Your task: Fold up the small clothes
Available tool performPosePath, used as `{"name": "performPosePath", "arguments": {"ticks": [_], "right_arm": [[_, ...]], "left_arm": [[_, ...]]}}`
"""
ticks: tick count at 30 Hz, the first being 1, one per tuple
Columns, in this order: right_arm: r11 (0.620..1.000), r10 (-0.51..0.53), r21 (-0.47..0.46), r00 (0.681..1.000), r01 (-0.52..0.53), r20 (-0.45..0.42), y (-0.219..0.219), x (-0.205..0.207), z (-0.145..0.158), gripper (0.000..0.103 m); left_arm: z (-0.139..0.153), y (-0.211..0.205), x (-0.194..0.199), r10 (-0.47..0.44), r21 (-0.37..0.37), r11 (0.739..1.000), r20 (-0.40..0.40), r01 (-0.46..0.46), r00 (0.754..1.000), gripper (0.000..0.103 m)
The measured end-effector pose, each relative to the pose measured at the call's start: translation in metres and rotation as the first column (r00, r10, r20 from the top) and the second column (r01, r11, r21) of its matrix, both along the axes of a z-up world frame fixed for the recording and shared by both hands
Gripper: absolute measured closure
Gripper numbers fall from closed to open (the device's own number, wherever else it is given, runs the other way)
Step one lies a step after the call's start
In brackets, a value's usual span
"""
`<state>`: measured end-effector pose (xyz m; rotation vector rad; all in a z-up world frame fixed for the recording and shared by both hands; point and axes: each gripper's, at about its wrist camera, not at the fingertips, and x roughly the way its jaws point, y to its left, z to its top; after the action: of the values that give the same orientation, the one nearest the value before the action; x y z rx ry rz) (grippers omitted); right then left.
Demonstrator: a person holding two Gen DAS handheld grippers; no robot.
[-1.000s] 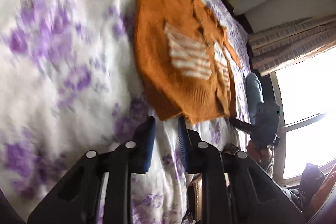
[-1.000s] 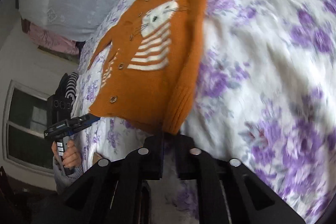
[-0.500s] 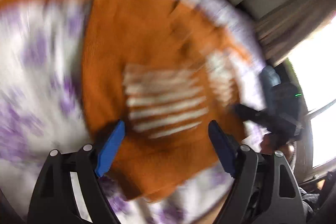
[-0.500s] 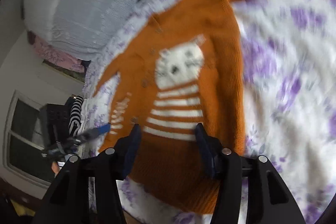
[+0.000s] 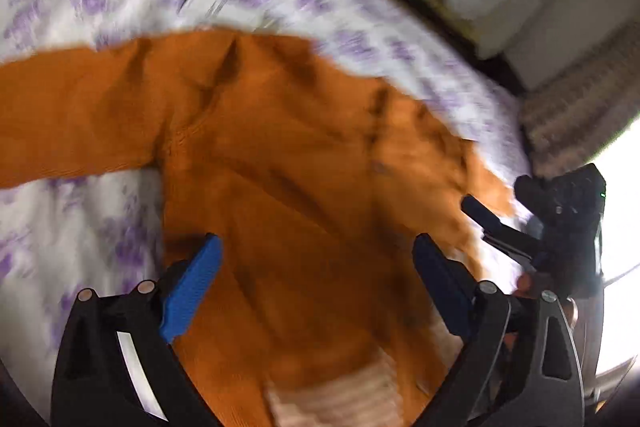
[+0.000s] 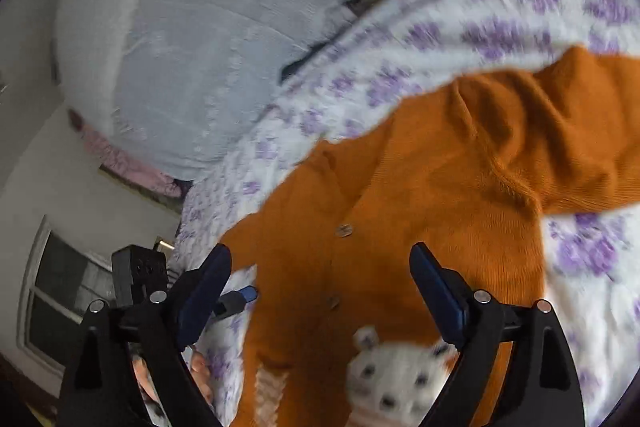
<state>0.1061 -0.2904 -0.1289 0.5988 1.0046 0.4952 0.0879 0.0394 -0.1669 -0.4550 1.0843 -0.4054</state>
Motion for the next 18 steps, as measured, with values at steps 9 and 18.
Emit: {"name": "performPosePath", "arguments": {"ticks": [9,18], "right_arm": [[0.999,-0.025,-0.035,0.996,0.029,0.089,-0.030,-0.020,0.005,0.004],[0.962,-0.265,0.090,0.958,0.256,0.106,-0.146,-0.053,-0.001,0.007]], "left_arm": [[0.020,-0.017,-0.010,-0.030,0.070,0.997,0.147,0.019,0.989,0.005],[0.044,-0.093,0.023,-0.079,0.167,0.985,0.190,0.047,0.979,0.005]]}}
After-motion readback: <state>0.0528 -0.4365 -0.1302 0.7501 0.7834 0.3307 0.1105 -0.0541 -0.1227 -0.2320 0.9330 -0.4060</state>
